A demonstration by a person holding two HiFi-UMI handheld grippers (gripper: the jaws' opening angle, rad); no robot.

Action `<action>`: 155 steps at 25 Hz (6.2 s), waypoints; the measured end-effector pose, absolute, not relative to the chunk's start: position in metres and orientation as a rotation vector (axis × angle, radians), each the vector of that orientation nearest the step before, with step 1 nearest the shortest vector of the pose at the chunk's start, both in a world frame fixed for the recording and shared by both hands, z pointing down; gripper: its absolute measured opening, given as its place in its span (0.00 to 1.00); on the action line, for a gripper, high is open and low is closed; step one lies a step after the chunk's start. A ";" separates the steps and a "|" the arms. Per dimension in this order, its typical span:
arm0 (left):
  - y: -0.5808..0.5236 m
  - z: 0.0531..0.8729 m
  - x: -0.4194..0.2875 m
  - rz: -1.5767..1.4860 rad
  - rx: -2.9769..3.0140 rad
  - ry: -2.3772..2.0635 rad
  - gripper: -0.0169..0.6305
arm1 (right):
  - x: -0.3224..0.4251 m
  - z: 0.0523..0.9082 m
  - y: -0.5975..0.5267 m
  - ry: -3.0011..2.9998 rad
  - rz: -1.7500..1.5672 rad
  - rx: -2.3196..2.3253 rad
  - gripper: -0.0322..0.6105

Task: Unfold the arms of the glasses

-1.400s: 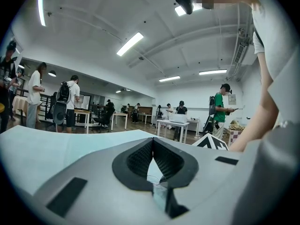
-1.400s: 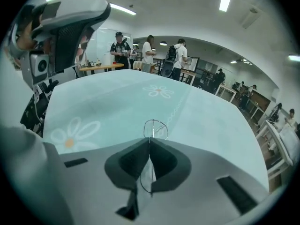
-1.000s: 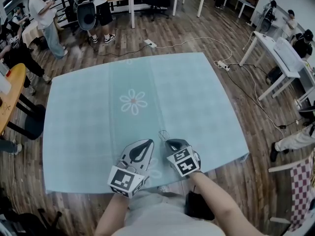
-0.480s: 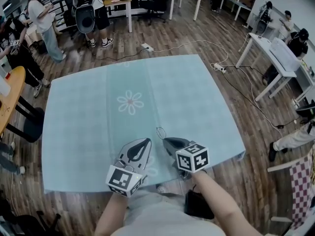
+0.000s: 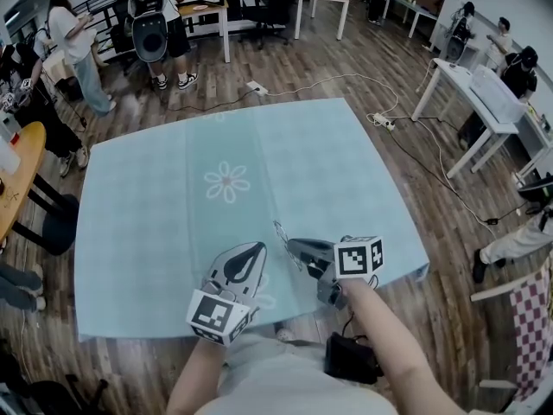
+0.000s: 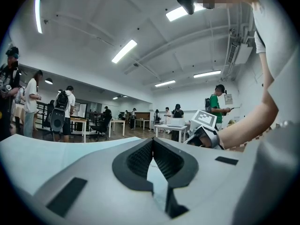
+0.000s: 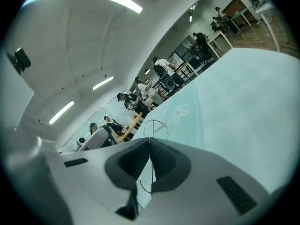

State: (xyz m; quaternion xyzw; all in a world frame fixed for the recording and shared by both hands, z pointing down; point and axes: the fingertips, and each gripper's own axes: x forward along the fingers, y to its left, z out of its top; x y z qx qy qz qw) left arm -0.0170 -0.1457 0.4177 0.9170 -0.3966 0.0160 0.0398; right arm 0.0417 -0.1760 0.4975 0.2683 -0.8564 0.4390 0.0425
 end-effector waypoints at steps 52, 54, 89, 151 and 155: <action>-0.164 0.454 0.018 0.183 2.986 -0.567 0.30 | 0.066 0.456 -0.161 -2.495 2.145 0.040 0.06; -0.162 0.452 0.015 0.178 2.983 -0.575 0.30 | 0.067 0.455 -0.162 -2.498 2.146 0.052 0.06; -0.117 0.456 -0.010 0.163 2.945 -0.669 0.30 | 0.108 0.477 -0.212 -2.615 2.141 0.815 0.06; -0.132 0.456 0.015 0.079 2.942 -1.062 0.43 | 0.072 0.433 -0.198 -2.741 2.416 0.593 0.06; -0.128 0.456 0.031 0.071 2.944 -1.055 0.47 | 0.081 0.436 -0.194 -2.731 2.454 0.590 0.06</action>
